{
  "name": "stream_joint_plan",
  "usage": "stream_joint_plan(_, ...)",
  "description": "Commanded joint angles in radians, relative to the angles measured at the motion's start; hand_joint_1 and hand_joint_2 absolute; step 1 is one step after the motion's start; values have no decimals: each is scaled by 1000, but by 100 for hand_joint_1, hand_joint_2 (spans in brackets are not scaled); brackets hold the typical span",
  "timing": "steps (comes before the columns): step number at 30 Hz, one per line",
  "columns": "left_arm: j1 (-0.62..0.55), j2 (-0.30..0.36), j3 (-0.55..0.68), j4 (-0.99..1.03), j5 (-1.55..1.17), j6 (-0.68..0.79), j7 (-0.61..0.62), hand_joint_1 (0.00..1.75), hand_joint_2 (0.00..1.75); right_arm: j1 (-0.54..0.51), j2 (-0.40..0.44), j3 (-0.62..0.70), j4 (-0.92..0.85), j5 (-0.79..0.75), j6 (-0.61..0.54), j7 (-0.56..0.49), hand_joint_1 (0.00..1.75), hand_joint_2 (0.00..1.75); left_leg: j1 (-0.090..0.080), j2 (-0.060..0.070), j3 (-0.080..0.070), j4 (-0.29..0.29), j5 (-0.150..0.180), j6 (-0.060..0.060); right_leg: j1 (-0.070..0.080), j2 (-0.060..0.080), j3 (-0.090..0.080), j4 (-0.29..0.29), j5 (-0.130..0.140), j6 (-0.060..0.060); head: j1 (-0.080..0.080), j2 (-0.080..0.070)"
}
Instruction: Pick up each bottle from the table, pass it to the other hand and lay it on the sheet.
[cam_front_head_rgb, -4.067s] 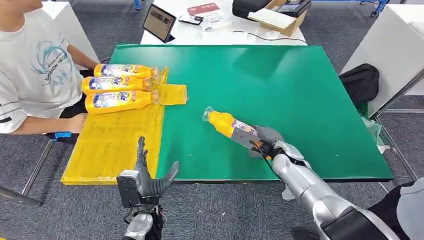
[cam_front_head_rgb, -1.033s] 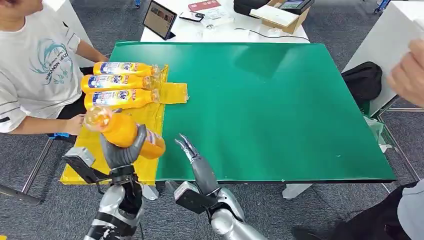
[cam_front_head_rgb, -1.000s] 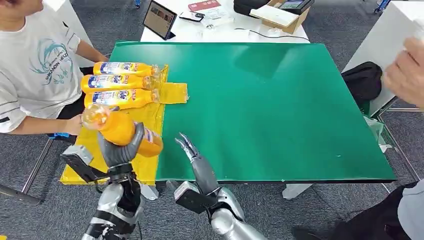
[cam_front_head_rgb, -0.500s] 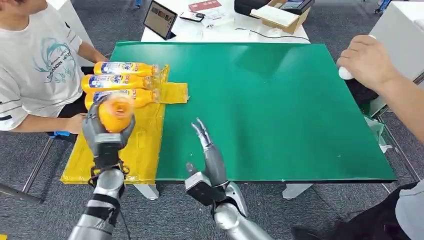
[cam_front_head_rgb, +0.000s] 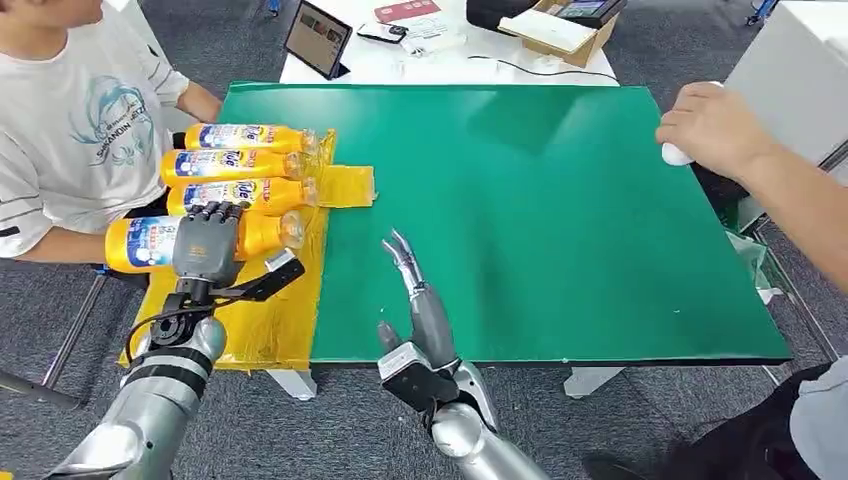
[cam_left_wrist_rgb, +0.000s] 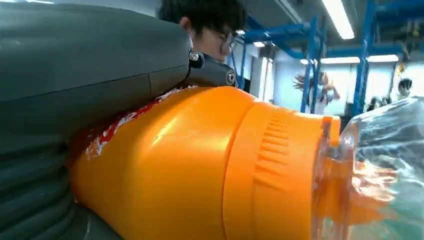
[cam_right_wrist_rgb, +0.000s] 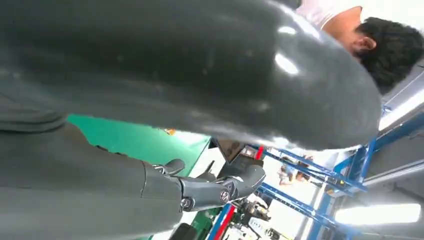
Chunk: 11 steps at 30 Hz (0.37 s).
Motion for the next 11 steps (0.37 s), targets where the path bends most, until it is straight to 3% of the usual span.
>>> stream_joint_plan(1, -134, 42, -93, 321, 59, 0, 21, 175, 175, -6, -10, -5, 28, 1, 15, 10, 0, 0, 1, -2, 4, 0, -1, -1, 1, -2, 5, 0, -2, -2, 0, 0)
stream_joint_plan(11, -175, 65, -115, 424, 100, -310, 101, 175, 175, 11, -15, -8, 24, 18, 46, 40, 0, 0, 1, 0, 4, 0, -2, -1, 1, 0, 4, 0, -2, -2, 0, 0)
